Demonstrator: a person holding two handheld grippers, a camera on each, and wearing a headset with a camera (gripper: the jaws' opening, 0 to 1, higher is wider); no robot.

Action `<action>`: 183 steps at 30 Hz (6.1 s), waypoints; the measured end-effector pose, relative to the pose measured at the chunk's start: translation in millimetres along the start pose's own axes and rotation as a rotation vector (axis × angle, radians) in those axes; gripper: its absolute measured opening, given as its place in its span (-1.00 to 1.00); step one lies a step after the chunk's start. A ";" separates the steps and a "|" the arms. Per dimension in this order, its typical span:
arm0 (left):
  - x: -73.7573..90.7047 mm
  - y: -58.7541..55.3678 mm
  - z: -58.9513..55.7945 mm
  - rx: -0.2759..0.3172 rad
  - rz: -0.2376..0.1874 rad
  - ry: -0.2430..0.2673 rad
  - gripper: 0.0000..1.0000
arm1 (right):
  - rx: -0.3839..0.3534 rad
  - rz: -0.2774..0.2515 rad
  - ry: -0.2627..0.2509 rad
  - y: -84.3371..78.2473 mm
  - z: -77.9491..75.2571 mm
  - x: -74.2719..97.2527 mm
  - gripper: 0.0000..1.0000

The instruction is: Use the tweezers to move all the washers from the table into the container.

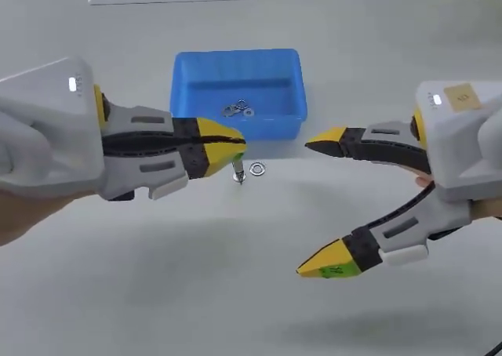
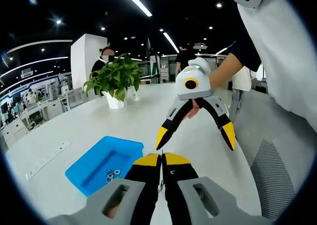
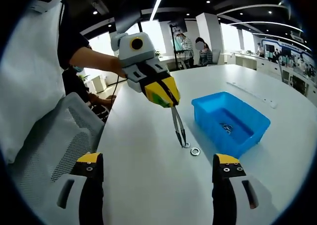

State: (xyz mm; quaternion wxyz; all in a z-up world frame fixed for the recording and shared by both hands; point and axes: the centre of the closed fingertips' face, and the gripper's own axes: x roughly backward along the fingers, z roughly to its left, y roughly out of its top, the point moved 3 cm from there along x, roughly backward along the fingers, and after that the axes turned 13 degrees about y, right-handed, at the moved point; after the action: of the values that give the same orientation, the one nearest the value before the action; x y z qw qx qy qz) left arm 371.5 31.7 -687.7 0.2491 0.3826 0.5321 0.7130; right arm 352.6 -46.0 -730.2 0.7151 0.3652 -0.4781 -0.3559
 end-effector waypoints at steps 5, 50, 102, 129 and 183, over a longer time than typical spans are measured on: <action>0.4 0.2 1.7 0.010 0.014 -0.007 -0.91 | 0.030 -0.008 0.020 17.7 -18.1 -14.6 0.55; -1.9 -14.5 3.6 0.100 0.144 0.003 -0.63 | 0.250 0.150 0.015 15.4 -48.5 -54.7 -0.81; 92.4 -33.2 -7.2 0.341 0.105 0.313 0.99 | 0.271 0.007 -0.156 122.7 -79.7 5.1 -0.82; 126.6 -50.8 0.6 0.412 0.150 0.425 0.99 | 0.113 0.033 -0.167 63.4 -157.6 -50.9 -0.81; 72.1 18.9 23.8 0.355 0.008 0.354 0.90 | 0.218 -0.053 -0.208 96.6 -101.4 8.7 -0.86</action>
State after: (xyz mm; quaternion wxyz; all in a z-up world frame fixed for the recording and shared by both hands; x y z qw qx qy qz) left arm 349.7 94.4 -646.2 0.0782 0.2917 0.6828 0.6653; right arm 466.2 11.4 -671.2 0.6082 0.4144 -0.5756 -0.3564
